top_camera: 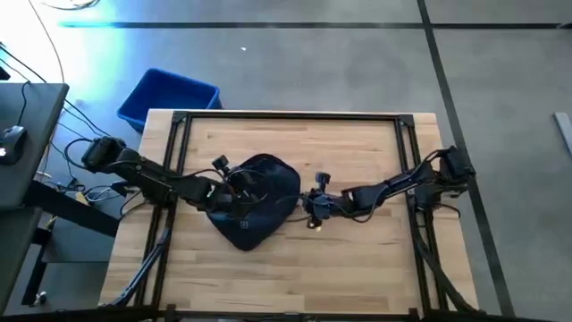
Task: Unpack backpack
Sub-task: Open the backpack
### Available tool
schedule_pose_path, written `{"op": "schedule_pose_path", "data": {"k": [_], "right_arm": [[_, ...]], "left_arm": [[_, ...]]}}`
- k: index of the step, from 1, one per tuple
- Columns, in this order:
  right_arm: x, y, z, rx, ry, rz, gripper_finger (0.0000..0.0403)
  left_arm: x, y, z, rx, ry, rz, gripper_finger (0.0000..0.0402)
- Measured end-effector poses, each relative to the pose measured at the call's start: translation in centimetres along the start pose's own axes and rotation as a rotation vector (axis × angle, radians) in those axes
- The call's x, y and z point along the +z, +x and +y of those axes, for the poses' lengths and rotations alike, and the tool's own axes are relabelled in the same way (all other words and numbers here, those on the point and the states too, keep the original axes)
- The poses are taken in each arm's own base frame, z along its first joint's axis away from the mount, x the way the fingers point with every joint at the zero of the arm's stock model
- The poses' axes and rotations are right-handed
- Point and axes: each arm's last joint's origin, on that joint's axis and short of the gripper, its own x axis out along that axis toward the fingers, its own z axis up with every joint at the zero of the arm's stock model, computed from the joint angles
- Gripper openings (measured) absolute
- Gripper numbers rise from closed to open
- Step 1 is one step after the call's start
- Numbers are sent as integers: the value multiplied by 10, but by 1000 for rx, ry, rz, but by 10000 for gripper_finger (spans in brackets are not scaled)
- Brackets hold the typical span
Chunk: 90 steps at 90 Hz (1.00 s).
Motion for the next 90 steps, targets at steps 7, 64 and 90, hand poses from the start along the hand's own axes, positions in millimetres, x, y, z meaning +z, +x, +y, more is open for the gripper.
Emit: {"op": "schedule_pose_path", "data": {"k": [7, 64, 90], "right_arm": [[-2, -2, 3, 8, -18, 16, 0], [-6, -1, 1, -15, -12, 51, 0], [-5, -1, 1, 1, -6, 43, 0]], "left_arm": [[5, -2, 2, -4, 25, -10, 55], [70, 43, -15, -615, 244, -225, 206], [96, 103, -30, -740, 336, -19, 239]]}}
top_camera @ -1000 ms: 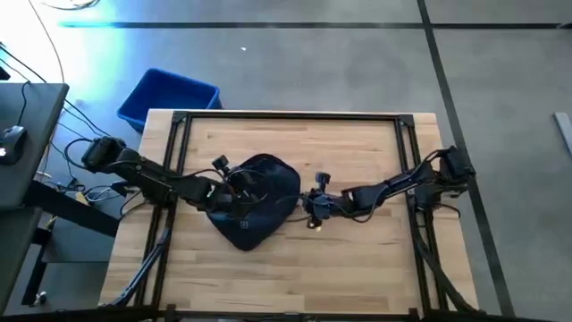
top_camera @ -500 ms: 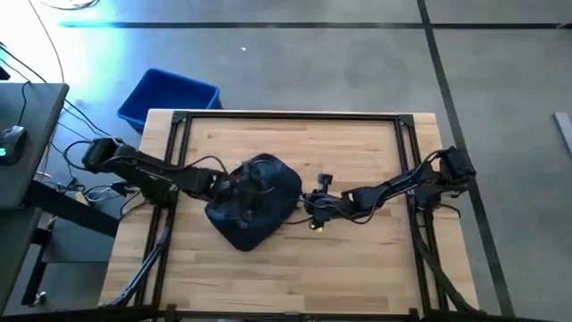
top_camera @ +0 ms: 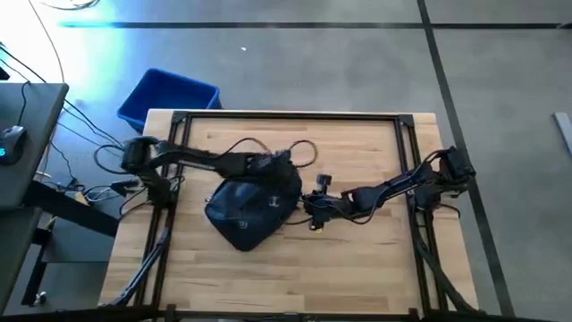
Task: Unpack backpack
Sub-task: Open the backpack
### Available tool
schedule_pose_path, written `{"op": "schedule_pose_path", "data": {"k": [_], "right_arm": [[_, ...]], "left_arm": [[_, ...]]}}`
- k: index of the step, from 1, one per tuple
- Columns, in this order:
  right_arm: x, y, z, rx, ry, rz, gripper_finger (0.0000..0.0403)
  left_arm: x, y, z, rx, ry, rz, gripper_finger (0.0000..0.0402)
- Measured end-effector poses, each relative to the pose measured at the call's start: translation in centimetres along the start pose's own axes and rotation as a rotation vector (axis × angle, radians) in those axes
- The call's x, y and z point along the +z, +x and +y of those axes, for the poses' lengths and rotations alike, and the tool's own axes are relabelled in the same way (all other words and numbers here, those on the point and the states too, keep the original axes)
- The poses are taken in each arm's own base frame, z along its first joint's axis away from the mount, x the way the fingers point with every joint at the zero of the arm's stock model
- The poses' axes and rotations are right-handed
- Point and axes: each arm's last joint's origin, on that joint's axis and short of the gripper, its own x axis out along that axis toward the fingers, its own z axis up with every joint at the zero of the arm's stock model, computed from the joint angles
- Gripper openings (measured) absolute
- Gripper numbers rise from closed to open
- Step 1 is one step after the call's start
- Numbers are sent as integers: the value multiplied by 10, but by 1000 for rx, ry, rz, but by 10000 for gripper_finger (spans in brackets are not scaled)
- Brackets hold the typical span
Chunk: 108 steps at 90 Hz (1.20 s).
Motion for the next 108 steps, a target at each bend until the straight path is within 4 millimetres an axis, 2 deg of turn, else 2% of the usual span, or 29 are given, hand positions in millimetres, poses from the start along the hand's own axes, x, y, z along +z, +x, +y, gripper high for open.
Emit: {"op": "schedule_pose_path", "data": {"k": [11, 23, 33, 40, 45, 59, 64, 75, 87, 108], "right_arm": [[0, 0, 0, 7, 2, 2, 0], [0, 0, 1, 36, 1, 4, 0], [-1, 0, 1, 42, 0, 7, 0], [-1, 0, 1, 47, 0, 6, 0], [-1, 0, 2, 56, 0, 6, 0], [-1, 0, 3, 106, 0, 6, 0], [-1, 0, 3, 117, 3, 6, 0], [-1, 2, -1, 98, 100, 16, 0], [-4, 14, -15, 53, 200, 42, 14], [-19, 52, -18, 123, 272, 68, 110]], "left_arm": [[5, 22, 13, -111, -4, 122, 252], [-5, 44, 20, -160, 16, 254, 259], [-11, 52, 21, -190, 72, 306, 251], [-14, 53, 18, -213, 133, 320, 225], [-13, 53, 15, -224, 182, 317, 191], [-8, 47, 10, -228, 276, 292, 47], [-7, 46, 11, -225, 269, 288, 16], [-8, 44, 13, -218, 240, 300, 18], [-8, 44, 12, -217, 241, 301, 3], [-9, 43, 12, -197, 221, 321, 1]]}}
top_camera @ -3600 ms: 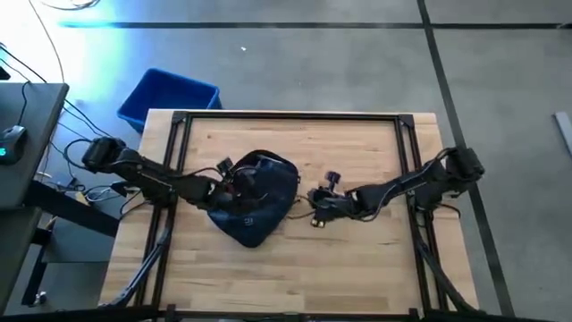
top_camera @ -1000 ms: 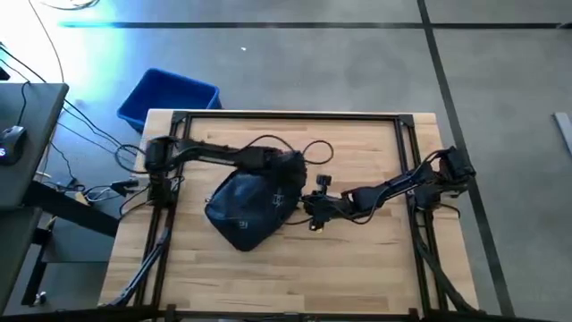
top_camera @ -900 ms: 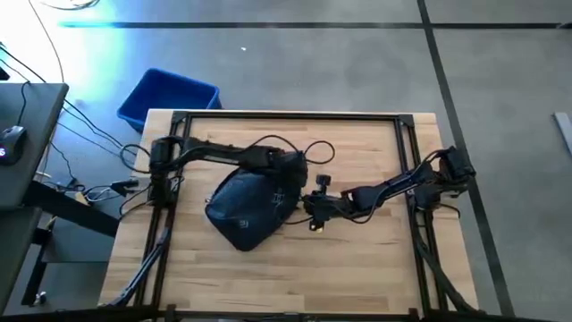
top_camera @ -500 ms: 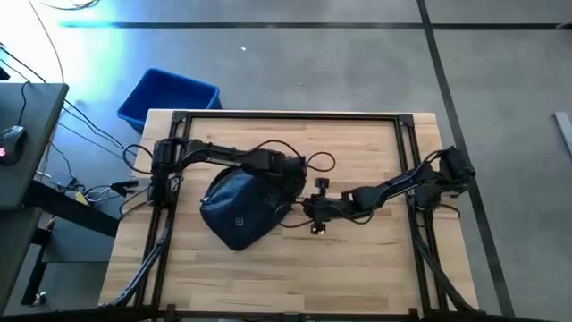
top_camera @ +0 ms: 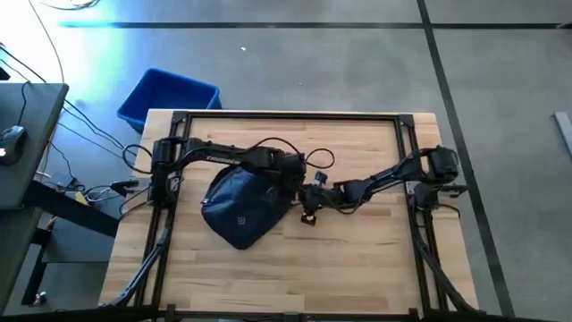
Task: Unpack backpack
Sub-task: Open the backpack
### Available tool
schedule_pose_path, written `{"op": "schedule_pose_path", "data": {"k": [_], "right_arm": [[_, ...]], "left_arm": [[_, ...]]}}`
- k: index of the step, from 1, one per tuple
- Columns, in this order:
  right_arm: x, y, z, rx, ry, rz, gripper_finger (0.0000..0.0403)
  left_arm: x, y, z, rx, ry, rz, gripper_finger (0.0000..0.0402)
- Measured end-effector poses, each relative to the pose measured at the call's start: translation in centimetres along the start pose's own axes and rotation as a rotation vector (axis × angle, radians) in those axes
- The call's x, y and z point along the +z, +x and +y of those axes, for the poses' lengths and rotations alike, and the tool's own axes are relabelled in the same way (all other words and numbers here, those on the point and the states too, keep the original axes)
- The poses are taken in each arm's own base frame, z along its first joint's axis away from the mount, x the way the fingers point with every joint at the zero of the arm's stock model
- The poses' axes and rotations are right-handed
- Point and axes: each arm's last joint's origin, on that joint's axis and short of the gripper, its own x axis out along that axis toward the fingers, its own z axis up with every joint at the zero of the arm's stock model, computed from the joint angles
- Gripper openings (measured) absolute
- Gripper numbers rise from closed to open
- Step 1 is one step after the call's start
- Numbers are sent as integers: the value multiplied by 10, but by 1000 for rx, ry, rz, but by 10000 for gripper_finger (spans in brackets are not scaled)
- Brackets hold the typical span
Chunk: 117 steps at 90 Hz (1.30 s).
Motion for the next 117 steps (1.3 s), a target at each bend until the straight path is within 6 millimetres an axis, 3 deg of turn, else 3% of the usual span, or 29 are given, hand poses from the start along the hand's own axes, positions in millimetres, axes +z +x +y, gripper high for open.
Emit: {"op": "schedule_pose_path", "data": {"k": [12, 21, 46, 73, 117], "right_arm": [[0, 8, 2, 60, -15, -34, 164], [0, 8, 0, -31, -29, -43, 181], [1, 6, -2, -109, -37, -54, 173], [6, -19, 9, -167, -102, -59, 169], [4, -3, 3, -100, -99, -58, 169]], "left_arm": [[-1, -1, -1, -4, 8, 7, 0], [0, -1, 0, -1, -1, 2, 0], [0, -2, 0, -1, -26, 1, 0], [0, 0, -1, -5, -30, 4, 0], [-1, 0, -2, -4, -26, 21, 0]]}}
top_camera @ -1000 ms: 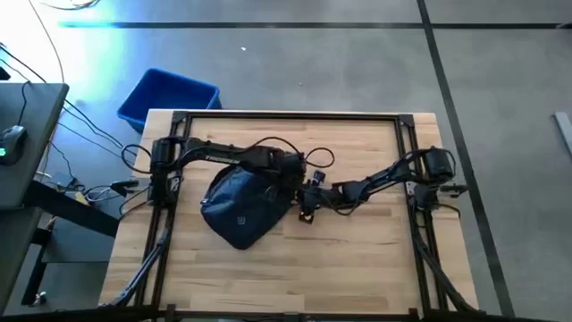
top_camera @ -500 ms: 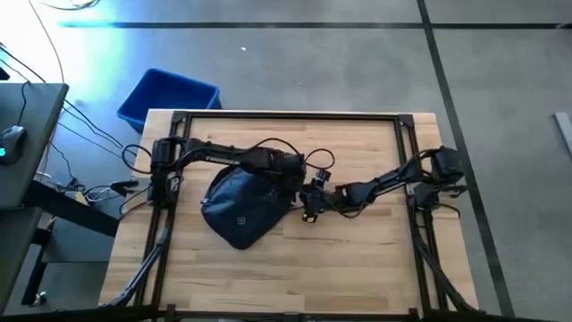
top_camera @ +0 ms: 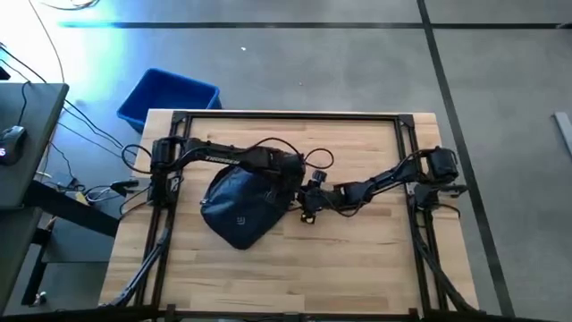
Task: Unpack backpack
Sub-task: Open the backpack
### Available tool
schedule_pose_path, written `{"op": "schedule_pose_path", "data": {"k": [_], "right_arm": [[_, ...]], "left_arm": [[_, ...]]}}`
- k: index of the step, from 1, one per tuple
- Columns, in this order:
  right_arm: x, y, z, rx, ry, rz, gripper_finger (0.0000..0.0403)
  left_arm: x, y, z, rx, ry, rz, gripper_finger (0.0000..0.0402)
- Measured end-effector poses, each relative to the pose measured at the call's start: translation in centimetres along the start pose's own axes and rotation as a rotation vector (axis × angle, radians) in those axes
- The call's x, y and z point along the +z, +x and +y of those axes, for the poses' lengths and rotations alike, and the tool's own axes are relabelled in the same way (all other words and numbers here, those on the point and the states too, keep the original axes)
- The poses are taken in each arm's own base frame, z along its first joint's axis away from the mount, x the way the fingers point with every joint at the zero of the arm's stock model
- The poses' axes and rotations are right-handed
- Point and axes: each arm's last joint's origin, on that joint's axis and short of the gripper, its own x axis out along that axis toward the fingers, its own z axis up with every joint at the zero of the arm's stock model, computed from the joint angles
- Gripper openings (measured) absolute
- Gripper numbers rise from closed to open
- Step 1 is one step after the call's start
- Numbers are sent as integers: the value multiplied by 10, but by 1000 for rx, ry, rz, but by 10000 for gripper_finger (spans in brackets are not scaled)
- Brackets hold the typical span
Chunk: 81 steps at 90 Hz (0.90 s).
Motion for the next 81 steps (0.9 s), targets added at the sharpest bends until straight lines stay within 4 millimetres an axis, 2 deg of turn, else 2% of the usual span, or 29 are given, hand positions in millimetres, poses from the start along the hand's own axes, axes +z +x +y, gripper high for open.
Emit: {"op": "schedule_pose_path", "data": {"k": [17, 33, 44, 65, 81], "right_arm": [[-1, 10, -4, -32, 17, -33, 169], [2, 10, -5, -92, -4, -59, 157], [6, 10, -5, -84, 8, -96, 119], [12, 9, -6, -66, 27, -132, 14], [12, -2, 1, -13, -9, -94, 2]], "left_arm": [[-1, -2, -1, -16, -13, -5, 0], [0, -10, 0, -23, -33, -27, 0], [1, -19, 0, -18, -35, -55, 0], [5, -33, 1, -9, -54, -114, 0], [1, -32, 5, 50, -120, -82, 0]]}}
